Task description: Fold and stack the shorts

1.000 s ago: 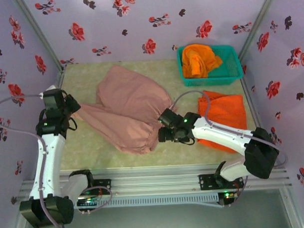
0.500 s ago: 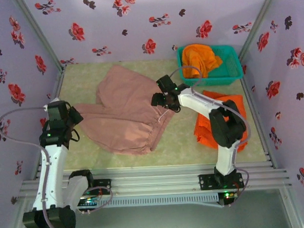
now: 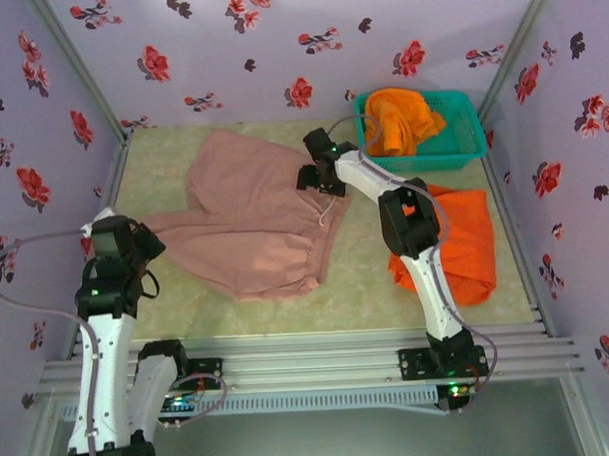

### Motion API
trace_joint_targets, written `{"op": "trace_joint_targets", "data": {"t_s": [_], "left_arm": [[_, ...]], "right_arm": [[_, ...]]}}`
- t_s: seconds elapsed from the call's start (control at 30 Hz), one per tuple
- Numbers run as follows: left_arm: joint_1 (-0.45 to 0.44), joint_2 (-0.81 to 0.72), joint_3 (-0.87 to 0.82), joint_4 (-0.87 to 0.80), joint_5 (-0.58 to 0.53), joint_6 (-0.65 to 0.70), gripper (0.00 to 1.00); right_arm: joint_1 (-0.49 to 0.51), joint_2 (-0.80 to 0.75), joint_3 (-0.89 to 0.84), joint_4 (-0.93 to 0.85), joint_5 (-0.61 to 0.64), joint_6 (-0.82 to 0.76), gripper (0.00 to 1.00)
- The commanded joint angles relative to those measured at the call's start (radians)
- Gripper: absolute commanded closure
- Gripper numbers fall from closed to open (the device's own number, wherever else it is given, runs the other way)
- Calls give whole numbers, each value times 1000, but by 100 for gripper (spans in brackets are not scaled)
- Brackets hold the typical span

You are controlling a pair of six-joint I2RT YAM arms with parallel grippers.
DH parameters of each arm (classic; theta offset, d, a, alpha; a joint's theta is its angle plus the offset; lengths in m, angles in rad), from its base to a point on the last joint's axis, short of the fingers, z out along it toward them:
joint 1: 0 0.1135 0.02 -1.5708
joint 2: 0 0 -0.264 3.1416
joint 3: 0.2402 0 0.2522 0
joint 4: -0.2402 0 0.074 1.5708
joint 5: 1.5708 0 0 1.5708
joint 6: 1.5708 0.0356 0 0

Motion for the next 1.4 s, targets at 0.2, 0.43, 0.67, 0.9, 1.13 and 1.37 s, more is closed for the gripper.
{"op": "trace_joint_targets", "data": {"t_s": [0.2, 0.43, 0.67, 0.9, 1.13, 1.37], "left_arm": [[-153, -33, -80, -28, -28, -116, 100], [-174, -12, -94, -11, -85, -94, 100], [-174, 13, -84, 10, -91, -80, 100], [-174, 20, -84, 31, -93, -77, 100], [-174, 30, -86, 47, -91, -73, 100], [-174, 27, -86, 49, -86, -73, 100]], "right_arm": [[-45, 197, 452, -171, 10, -152, 14], [89, -265, -74, 156, 71, -536, 13], [235, -744, -686, 321, 77, -1112, 9], [356, -939, -994, 97, 252, -1380, 11], [402, -1072, -1263, 345, 238, -1420, 38], [404, -1019, -1355, 521, 243, -1499, 39]]}}
